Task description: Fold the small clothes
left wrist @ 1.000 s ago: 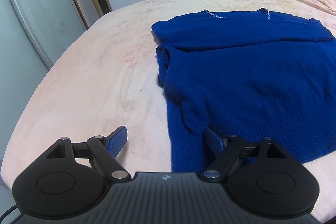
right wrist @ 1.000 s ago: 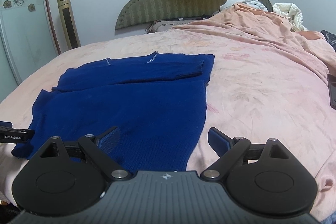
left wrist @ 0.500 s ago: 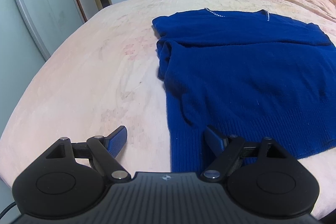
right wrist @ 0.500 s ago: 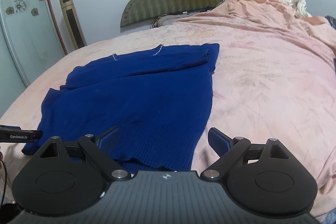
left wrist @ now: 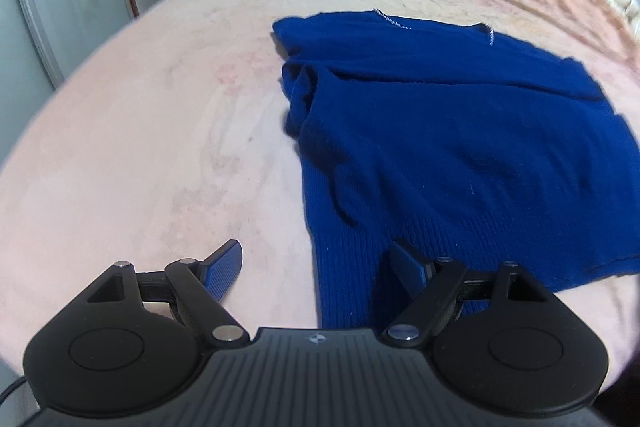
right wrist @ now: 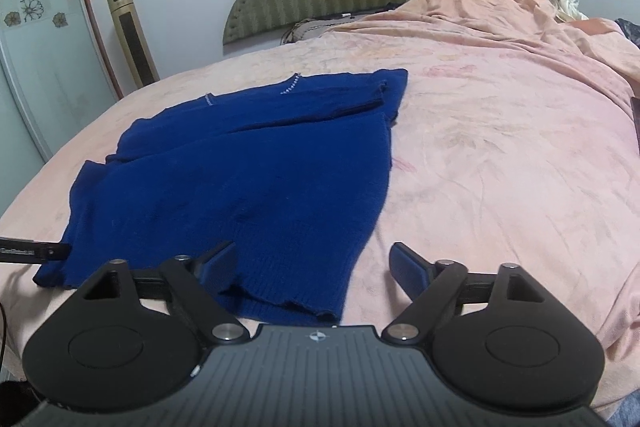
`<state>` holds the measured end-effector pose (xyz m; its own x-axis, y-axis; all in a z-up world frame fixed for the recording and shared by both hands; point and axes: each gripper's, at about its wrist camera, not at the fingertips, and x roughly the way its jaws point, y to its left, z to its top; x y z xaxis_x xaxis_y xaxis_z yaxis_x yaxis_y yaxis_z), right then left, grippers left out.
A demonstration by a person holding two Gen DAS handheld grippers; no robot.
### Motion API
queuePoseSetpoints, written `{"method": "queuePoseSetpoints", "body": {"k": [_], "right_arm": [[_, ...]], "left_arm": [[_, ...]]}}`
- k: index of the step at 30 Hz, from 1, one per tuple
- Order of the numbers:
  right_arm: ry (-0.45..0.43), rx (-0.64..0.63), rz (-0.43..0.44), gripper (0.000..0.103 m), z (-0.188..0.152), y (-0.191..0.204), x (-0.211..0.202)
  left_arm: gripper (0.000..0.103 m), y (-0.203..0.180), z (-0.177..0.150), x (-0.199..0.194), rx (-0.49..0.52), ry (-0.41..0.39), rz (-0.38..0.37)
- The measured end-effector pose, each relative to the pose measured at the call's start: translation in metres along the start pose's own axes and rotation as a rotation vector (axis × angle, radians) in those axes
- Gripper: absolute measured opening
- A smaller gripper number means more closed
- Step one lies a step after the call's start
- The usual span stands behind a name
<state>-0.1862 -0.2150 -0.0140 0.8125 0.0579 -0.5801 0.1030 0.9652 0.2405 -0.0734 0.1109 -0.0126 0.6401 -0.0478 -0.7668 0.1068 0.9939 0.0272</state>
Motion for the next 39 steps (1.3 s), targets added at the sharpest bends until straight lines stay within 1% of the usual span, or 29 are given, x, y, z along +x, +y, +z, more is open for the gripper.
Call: {"method": "queuePoseSetpoints", "body": {"k": [2,5,7,10,16,19,26,30,31,32,34,36,37,38,39], "right_arm": [[0.007,0.013,-0.003,0.075,0.000,-0.005,0.001],[0.026,0.054,0.021,0.072,-0.002,-0.012,0.005],[0.034,0.076,0.036,0.071,-0.003,-0.015,0.008],[0.036,0.077,0.041,0.071,-0.004,-0.012,0.009],[0.032,0.064,0.022,0.071,-0.004,-0.010,0.007],[0.031,0.067,0.020,0.071,-0.004,-0.012,0.007],[0.033,0.082,0.038,0.070,-0.004,-0.015,0.007],[0.039,0.094,0.041,0.070,-0.004,-0.018,0.009],[0.040,0.095,0.044,0.069,-0.004,-0.017,0.010],[0.042,0.095,0.050,0.064,-0.004,-0.017,0.011],[0.052,0.090,0.068,0.059,-0.004,-0.013,0.012],[0.060,0.074,0.086,0.052,-0.004,-0.006,0.016],[0.060,0.062,0.086,0.049,-0.004,-0.002,0.018],[0.059,0.048,0.082,0.039,-0.004,0.001,0.020],[0.059,0.038,0.081,0.027,-0.004,0.004,0.022]], "left_arm": [[0.081,0.008,-0.001,0.002,-0.033,0.016,-0.035],[0.081,0.007,-0.002,0.002,-0.043,0.022,-0.033],[0.081,0.001,-0.002,0.002,-0.031,0.021,-0.022],[0.081,-0.006,-0.001,0.002,-0.023,0.024,-0.023],[0.081,-0.014,0.000,0.002,-0.011,0.025,-0.003],[0.081,-0.014,0.000,0.002,-0.018,0.029,-0.009],[0.081,-0.009,0.000,0.004,-0.040,0.045,-0.056],[0.081,-0.006,0.001,0.006,-0.063,0.049,-0.113],[0.080,-0.006,0.001,0.006,-0.068,0.047,-0.123],[0.080,-0.007,0.001,0.006,-0.070,0.047,-0.132],[0.080,-0.010,0.002,0.007,-0.069,0.043,-0.162],[0.075,-0.012,0.003,0.006,-0.069,0.036,-0.205],[0.062,-0.014,0.003,0.006,-0.064,0.029,-0.218],[0.043,-0.017,0.003,0.006,-0.054,0.022,-0.217],[0.032,-0.018,0.003,0.006,-0.044,0.016,-0.205]]}}
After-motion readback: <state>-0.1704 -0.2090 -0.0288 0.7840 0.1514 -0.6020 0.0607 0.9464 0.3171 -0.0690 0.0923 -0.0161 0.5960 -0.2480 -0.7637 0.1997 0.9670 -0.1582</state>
